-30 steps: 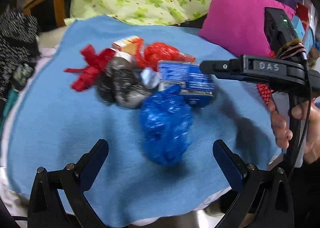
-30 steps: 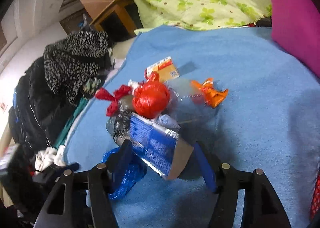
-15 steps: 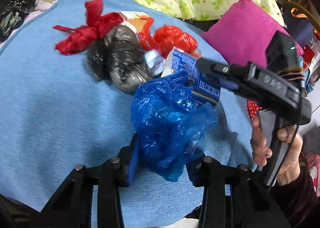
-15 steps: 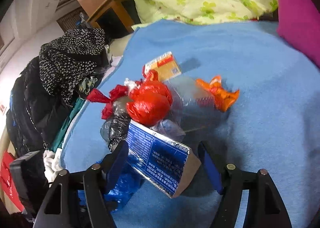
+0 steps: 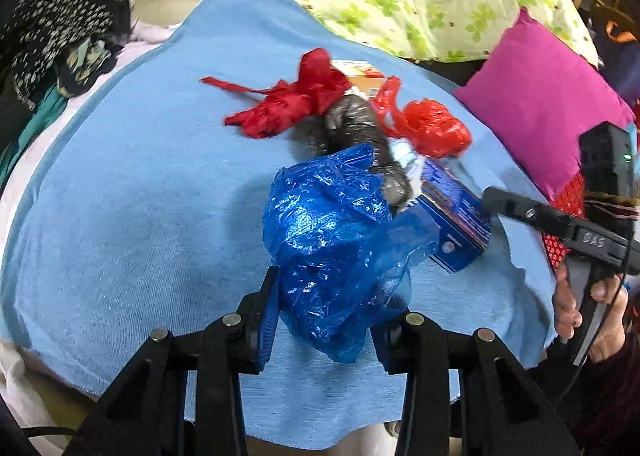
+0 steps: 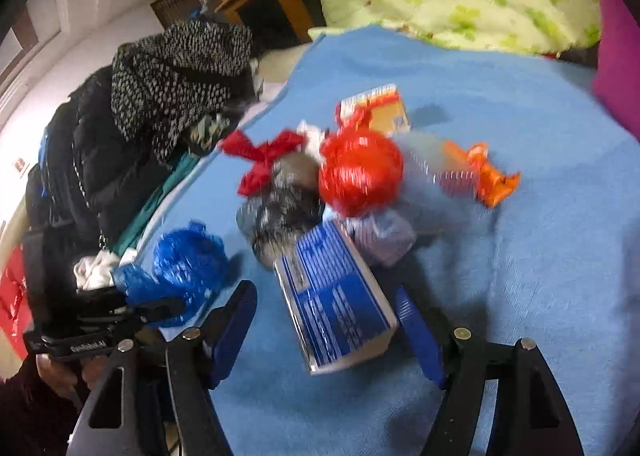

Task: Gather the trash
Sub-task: 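Lift the milk carton with the right tool while the left tool holds the blue bag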

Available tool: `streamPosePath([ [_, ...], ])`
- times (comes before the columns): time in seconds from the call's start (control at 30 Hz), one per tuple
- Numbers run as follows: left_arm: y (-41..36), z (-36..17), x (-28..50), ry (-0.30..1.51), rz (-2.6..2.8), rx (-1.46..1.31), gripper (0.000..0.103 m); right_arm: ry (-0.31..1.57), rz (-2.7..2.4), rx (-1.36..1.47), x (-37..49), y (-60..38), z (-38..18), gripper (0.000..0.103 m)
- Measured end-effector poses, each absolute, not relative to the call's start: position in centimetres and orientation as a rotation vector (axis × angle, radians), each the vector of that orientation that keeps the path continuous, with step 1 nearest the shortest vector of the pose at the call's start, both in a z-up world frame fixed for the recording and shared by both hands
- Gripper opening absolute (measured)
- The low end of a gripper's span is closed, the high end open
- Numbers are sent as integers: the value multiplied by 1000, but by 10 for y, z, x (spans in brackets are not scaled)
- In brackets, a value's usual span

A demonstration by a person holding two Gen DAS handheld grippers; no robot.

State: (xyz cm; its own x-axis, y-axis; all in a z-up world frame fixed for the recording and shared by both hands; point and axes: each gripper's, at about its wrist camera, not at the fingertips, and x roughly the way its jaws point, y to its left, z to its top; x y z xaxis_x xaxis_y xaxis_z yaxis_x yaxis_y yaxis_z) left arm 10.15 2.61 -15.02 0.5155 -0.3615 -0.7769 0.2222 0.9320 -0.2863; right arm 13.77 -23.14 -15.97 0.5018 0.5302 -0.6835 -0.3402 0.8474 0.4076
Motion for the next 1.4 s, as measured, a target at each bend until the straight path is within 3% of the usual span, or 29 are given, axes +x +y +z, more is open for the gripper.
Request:
streamPosePath([
  [0.07, 26, -157, 99, 964, -349, -144, 42, 886, 531, 208, 137, -225, -157, 80],
  [0.3, 25, -157, 102, 926, -349, -147, 42, 977, 452, -8, 141, -194, -181, 79],
  [0.37, 26, -157, 103, 920, -350, -150, 42, 1013, 428, -4, 143, -194, -191, 73],
  [0.5, 21, -158, 103, 903, -346, -125, 42, 979, 417, -8, 138, -194, -187, 70],
  [0.77, 16, -152, 91, 847, -354, -73, 42, 912, 353, 88, 114, -222, -162, 70],
  [1.03, -1, -147, 85, 798, -389, -10, 42, 714, 279, 232, 68, -280, -114, 70],
  [1.3, -19, -153, 86, 828, -401, 9, 42, 894, 197, 287, 83, -305, -142, 70],
  [1.4, -17, -151, 84, 807, -396, 12, 42, 727, 222, 302, 65, -312, -114, 70],
])
